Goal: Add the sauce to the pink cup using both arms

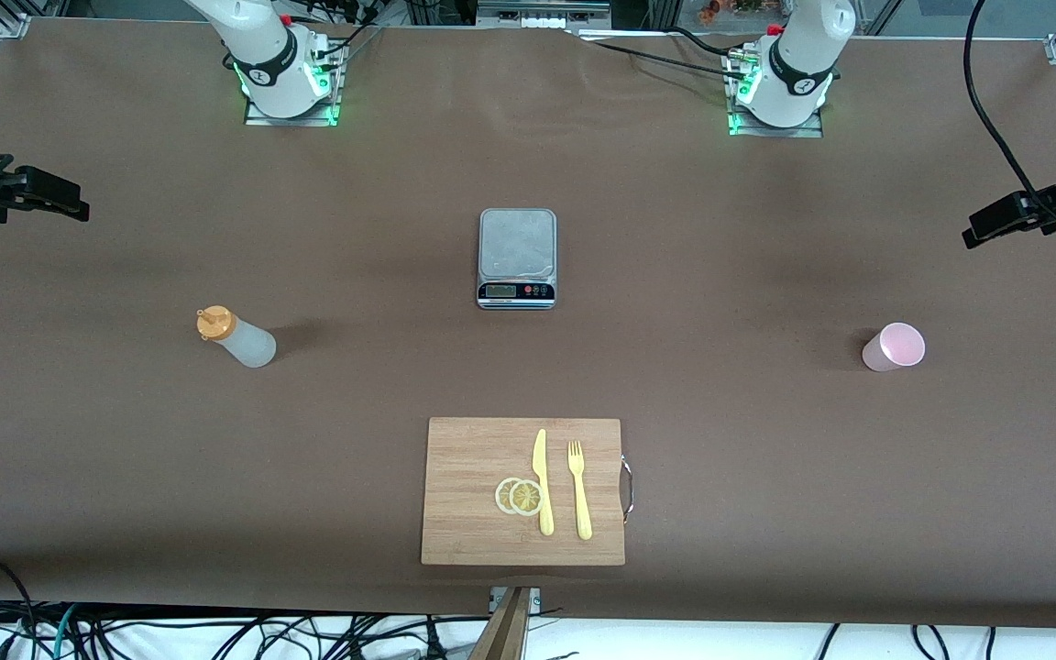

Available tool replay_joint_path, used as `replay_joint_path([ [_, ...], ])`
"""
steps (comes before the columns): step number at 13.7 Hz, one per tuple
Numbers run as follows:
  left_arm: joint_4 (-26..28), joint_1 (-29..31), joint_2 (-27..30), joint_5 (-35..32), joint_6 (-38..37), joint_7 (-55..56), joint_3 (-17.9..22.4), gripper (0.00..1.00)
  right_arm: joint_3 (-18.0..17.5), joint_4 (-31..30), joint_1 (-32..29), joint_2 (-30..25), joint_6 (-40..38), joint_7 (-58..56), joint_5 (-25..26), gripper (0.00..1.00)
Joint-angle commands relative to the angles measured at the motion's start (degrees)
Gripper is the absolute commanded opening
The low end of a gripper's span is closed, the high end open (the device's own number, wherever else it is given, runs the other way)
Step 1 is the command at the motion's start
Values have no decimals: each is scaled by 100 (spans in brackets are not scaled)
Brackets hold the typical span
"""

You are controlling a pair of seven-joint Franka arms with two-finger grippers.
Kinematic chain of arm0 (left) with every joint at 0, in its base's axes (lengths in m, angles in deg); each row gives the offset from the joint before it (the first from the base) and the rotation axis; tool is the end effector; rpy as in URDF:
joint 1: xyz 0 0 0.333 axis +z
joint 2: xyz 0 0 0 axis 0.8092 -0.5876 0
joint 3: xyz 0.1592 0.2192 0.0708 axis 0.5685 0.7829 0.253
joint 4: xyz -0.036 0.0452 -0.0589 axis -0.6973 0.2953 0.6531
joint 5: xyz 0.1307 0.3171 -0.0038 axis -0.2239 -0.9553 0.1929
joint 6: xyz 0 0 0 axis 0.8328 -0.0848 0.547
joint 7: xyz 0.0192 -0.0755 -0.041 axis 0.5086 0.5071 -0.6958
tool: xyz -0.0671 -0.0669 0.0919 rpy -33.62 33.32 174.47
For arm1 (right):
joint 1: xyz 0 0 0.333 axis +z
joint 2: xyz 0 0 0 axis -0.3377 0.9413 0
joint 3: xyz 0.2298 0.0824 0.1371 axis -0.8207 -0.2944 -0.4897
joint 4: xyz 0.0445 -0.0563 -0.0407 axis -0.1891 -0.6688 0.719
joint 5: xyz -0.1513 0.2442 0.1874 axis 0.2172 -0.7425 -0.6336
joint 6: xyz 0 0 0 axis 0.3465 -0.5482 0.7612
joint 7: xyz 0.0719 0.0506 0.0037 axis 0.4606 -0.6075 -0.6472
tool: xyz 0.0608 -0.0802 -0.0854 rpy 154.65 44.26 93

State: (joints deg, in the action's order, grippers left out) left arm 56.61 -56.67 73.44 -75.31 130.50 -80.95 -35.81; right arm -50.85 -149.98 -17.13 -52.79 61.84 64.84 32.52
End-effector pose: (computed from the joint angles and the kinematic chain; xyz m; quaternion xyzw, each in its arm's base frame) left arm 0.5029 0.0336 0.5370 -0.9928 -0.1110 0.0451 0.0012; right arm 0.5126 -0.0175 0.5452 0.9955 0.0210 -0.0920 0.0051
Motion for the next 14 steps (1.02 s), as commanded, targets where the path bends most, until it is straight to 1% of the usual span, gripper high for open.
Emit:
replay_joint_path([
  [1, -88, -34, -37, 32, -33, 63, 38, 100, -5, 27, 3, -6, 19, 12, 76, 100],
  [14, -27, -34, -55, 24, -24, 55, 29, 100, -5, 36, 3, -6, 45, 12, 76, 100],
])
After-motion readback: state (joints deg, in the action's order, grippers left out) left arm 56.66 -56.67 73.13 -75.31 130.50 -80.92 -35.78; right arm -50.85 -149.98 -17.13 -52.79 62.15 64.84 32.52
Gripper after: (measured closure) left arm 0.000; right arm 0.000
